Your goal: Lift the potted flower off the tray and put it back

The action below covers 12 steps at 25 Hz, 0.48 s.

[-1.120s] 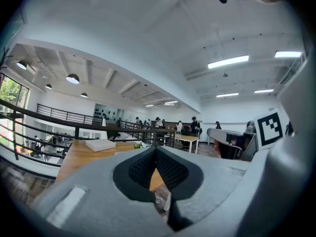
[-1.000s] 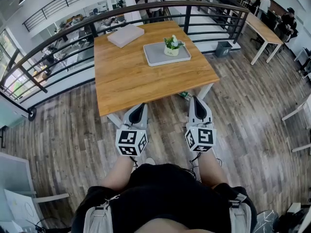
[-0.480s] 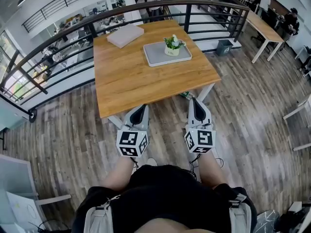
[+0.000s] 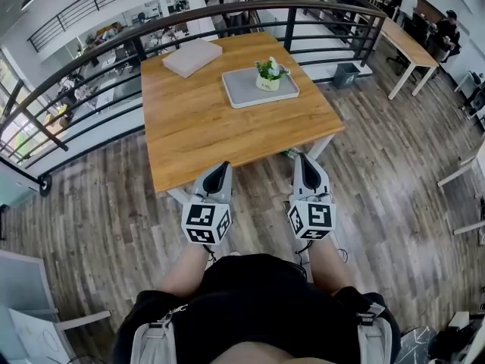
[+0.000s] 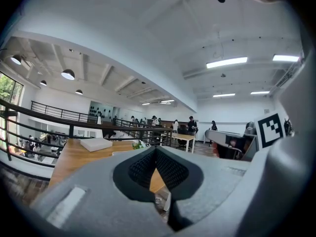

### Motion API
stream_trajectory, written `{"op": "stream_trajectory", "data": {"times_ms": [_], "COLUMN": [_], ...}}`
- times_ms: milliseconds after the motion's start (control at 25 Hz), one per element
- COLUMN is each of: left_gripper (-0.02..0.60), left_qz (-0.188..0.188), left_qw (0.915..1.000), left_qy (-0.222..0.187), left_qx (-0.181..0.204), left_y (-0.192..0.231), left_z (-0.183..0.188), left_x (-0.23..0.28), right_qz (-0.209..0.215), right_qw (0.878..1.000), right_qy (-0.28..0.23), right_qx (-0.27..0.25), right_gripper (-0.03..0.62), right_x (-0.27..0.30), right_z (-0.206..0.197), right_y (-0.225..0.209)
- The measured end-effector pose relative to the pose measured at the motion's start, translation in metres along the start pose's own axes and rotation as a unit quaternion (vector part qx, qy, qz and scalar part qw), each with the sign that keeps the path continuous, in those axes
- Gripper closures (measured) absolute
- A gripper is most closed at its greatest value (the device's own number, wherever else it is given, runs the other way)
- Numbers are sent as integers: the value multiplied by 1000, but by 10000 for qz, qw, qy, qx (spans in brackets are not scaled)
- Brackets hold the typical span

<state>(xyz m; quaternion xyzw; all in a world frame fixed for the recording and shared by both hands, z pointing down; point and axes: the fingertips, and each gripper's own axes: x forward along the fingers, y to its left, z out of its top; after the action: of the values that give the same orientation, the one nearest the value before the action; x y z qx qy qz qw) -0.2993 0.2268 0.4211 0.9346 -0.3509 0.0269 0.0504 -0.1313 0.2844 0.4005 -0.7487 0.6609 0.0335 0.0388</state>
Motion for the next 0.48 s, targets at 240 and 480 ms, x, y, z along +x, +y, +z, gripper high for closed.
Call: {"op": "stream_trajectory", "data": {"times_ms": [240, 480], "left_gripper": [566, 567], "left_qz": [-149, -235], "left_qw": [9999, 9997], "left_qy": [-50, -6], "left_qx": [-54, -3], "left_y": [32, 58], "left_z": [-2, -6], "left_x": [9, 19], "right_qz": [-153, -306], "right_qw": [9998, 9994], "right_qy": [26, -17], "right_qx": [-132, -176], "right_gripper": [595, 595], "right_x": [23, 41], "right_z": [-6, -8], "right_y": [18, 23]}}
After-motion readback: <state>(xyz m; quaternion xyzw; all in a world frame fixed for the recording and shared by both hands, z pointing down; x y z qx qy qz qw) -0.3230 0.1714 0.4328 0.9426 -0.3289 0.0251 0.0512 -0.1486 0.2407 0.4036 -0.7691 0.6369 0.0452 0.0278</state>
